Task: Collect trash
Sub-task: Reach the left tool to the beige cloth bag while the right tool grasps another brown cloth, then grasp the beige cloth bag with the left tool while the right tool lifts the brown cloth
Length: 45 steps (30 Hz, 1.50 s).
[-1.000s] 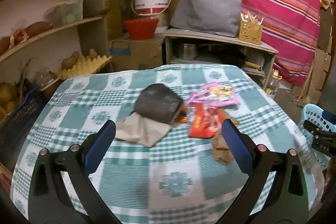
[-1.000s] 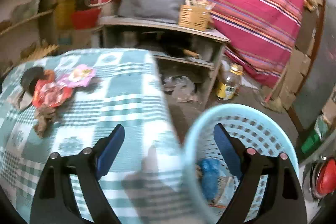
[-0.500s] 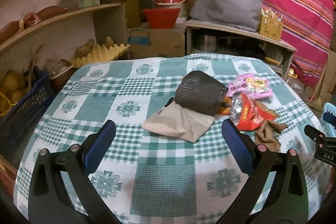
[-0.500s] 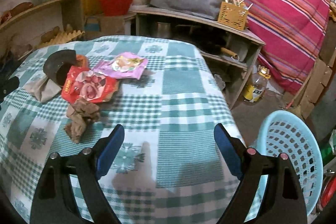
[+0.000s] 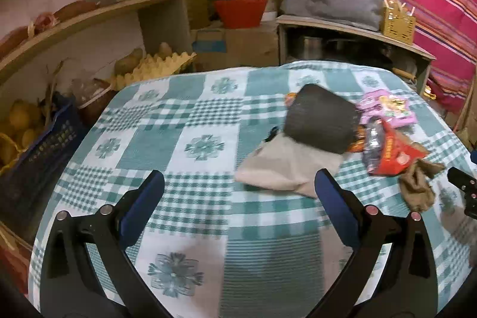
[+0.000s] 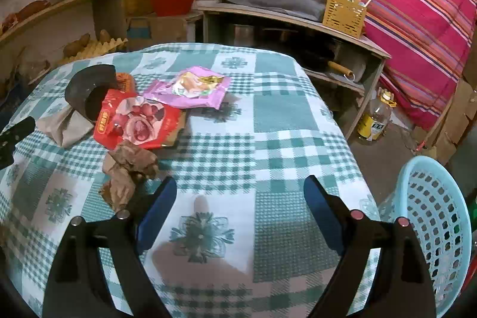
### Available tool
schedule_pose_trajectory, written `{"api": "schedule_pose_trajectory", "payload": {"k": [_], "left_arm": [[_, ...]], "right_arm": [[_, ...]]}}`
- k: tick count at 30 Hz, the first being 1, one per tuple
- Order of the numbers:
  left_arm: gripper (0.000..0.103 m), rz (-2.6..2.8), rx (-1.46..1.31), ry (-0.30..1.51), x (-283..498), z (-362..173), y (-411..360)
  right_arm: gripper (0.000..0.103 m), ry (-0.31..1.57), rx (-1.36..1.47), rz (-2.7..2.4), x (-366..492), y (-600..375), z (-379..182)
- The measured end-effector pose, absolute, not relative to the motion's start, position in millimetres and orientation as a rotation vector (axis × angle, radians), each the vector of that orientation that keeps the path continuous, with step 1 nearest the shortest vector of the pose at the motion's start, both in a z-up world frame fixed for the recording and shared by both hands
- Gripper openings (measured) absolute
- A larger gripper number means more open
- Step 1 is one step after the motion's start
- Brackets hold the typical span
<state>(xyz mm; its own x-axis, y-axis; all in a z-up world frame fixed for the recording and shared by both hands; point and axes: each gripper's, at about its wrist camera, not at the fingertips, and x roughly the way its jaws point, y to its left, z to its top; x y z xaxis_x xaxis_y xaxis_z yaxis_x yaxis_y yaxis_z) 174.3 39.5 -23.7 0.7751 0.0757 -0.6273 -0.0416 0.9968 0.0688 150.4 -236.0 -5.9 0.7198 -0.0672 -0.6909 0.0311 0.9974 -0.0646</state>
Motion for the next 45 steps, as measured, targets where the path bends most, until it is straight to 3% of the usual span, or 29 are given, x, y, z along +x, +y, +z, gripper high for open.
{"api": "schedule_pose_trajectory", "payload": {"k": [9,25,28,34,42,45], "left_arm": [[0.097,0.055,-0.042,0.725,185.8,-28.4,65.5],[0.097,-0.028,-0.037,0.792,207.9,-41.9,42.8],[0.097,-0.047,-0.056,0.805,215.5,-44.1,39.0],[0.097,-0.092,-0.027,0.848,225.9,-50.0,19.6],[0.067,-0.126,-0.046,0.904,230.2,-57.7,18.9],[0.049,-0.116,-0.02,0.903,225.4,-57.0,19.0]], "right_arm": [[0.085,0.765,-0.064,0.048,154.0,-207.3,-8.1],[0.083,0.813,-0.052,0.124,179.0,-170.5,-15.8],[0.055,0.832,-0.052,0.166,184.2,-168.3,-17.7],[0.05,0.832,-0.058,0.187,178.3,-173.0,-16.1],[0.05,0.786,-0.022,0.147,157.2,-204.6,-2.9],[0.05,0.781,-0.018,0.121,153.1,-217.8,-2.1]]}}
